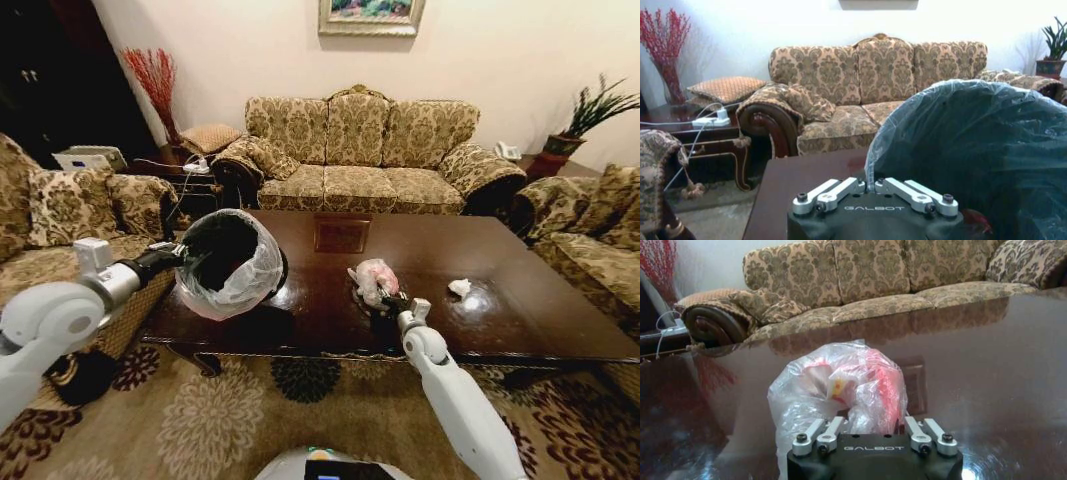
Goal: Move to the front of the table and place the trash on the table into the trash bin.
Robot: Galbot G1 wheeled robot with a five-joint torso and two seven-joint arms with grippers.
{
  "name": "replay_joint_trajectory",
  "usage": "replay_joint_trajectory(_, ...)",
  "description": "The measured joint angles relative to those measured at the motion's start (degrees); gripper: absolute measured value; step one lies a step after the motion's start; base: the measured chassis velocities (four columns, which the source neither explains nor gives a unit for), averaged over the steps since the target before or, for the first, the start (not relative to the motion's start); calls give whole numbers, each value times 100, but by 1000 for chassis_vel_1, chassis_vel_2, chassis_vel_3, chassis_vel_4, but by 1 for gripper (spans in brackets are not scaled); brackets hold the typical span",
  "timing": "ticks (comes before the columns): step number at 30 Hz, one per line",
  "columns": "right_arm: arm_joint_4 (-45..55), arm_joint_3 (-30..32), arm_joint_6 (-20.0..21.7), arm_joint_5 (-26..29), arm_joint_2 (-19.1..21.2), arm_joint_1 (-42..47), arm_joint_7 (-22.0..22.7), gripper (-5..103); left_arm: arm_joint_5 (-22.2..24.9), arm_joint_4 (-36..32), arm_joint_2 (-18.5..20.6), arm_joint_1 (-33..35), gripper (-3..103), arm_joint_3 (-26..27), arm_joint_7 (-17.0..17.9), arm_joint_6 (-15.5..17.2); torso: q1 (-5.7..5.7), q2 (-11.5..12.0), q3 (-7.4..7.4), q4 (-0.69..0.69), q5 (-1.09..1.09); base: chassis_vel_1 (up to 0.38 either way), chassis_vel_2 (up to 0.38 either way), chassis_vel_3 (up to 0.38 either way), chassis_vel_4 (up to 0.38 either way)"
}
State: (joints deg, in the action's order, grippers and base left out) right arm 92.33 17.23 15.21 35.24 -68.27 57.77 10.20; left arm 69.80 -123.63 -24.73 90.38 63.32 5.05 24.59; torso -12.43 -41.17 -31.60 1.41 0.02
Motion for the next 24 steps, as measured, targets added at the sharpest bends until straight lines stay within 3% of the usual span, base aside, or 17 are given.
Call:
replay_joint_trajectory(13, 566, 94, -92, 130, 129, 76, -31, 1, -6, 73, 67, 33, 1, -18, -72, -102, 0, 0, 0, 1, -2, 0, 0, 0, 0)
replay_joint_trajectory(19, 1404, 191, -451, 262, 328, 94, -368, 1, -10, 148, 211, 19, 1, -25, -87, -162, 0, 0, 0, 0, -1, 0, 0, 0, 0)
replay_joint_trajectory(24, 2350, 186, -623, 795, 579, -70, -756, 0, -15, 201, 317, -18, 1, -74, -86, -183, 0, 0, 1, 0, -1, 0, 0, 0, 0)
